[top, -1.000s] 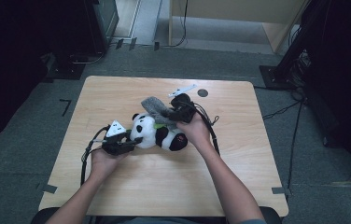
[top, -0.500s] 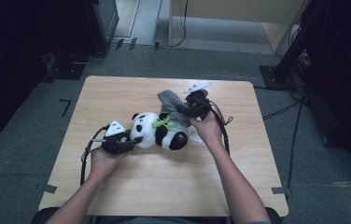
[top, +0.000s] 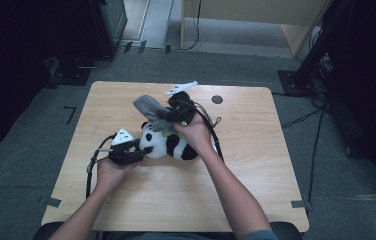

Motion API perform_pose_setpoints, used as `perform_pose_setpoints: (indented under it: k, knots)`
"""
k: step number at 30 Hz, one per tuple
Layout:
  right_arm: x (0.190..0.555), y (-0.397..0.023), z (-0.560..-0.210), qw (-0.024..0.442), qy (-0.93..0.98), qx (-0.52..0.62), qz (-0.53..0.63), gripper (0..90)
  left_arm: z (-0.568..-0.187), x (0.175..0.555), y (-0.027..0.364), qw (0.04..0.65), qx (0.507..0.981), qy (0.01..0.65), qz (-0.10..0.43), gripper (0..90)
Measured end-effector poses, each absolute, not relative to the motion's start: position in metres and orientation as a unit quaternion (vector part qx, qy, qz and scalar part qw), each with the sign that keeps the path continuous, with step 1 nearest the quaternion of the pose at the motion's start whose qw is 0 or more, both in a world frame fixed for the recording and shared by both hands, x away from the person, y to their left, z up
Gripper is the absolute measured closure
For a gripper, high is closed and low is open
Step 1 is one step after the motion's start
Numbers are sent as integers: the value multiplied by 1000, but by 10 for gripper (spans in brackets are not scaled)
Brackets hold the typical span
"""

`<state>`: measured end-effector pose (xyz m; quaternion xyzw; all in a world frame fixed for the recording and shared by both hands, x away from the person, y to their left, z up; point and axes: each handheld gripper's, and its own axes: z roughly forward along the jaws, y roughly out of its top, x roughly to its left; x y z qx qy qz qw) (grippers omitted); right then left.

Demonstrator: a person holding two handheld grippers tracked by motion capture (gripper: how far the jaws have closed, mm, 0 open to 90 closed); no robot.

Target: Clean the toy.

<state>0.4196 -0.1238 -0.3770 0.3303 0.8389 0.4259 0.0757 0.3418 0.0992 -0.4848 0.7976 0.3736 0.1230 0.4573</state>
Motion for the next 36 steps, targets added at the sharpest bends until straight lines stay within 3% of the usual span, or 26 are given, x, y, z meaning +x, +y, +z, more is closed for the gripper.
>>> perform_pose_setpoints:
  k: [5, 9, 21, 36]
  knots:
    - [422, -98, -395, 51, 862, 317, 393, 769, -485, 343, 100, 454, 799, 376, 121, 540]
    - [422, -100, -402, 62, 866, 319, 380, 772, -484, 344, 99, 449, 800, 380, 114, 543]
    - [419, -170, -409, 77, 844, 373, 378, 774, -484, 344, 99, 447, 801, 382, 109, 548]
    - [414, -246, -389, 139, 802, 432, 388, 774, -484, 345, 100, 450, 799, 383, 108, 546]
